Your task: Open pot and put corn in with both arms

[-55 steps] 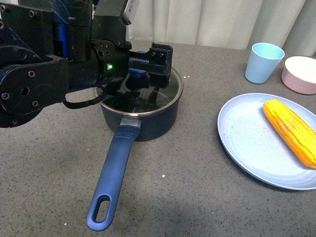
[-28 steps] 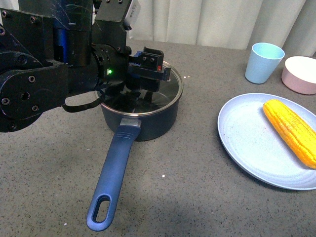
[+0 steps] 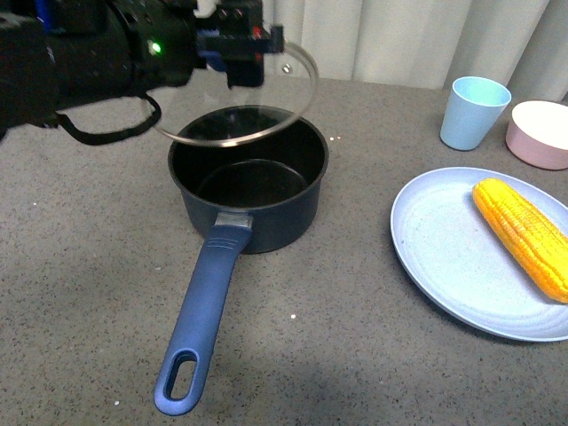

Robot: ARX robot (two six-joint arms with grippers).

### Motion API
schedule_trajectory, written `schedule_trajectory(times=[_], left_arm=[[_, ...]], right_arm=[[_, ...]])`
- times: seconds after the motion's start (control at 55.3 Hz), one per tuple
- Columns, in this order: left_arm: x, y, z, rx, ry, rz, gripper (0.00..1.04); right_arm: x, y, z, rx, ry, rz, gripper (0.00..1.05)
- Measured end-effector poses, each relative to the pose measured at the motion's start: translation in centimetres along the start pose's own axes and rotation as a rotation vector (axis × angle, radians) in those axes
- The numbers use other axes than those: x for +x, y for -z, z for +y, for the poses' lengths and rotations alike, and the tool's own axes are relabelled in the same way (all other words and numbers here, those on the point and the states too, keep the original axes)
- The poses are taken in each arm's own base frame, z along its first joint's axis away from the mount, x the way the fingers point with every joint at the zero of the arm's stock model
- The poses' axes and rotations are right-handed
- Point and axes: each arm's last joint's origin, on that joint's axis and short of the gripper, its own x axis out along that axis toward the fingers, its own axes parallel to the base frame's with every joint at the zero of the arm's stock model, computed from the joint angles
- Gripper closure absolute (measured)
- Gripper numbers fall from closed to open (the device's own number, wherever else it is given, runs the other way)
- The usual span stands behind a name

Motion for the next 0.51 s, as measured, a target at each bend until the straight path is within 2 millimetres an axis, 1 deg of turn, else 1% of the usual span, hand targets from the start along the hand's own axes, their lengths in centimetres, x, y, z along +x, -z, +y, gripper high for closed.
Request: schedule_trajectory(times=[0.09,0.181,0.217,0.235,0.253,0.416,0.506], left_arm=[[-0.6,-0.8,1.9,-0.006,-0.049,-0.039,0.43],[-1.3,-0.6,4.6,-0.017,-0.12,-0.042,0.43],[-1.7,-0.2,6.0,-0.017,-0.157,-0.032,0.43],[-1.8,-0.1,6.4,-0.016,-0.166,-0.031,0.43],[-2.1,0.2,7.3,-0.015,-0.188,-0.024,0.43],[-3.6,1.8,12.1,-0.035,-0.314,0.021,0.43],[-4.0,2.7,13.8,-0.044,-0.357,0.034,0.43]], right_arm=[[0.0,0.0,0.0,0.0,0.0,0.0,0.09],[0.0,0.0,0.0,0.0,0.0,0.0,0.09],[0.0,0.0,0.0,0.0,0.0,0.0,0.09],[0.0,0.0,0.0,0.0,0.0,0.0,0.09],[0.0,0.0,0.0,0.0,0.0,0.0,0.09],[0.0,0.0,0.0,0.0,0.0,0.0,0.09],[0.0,0.0,0.0,0.0,0.0,0.0,0.09]])
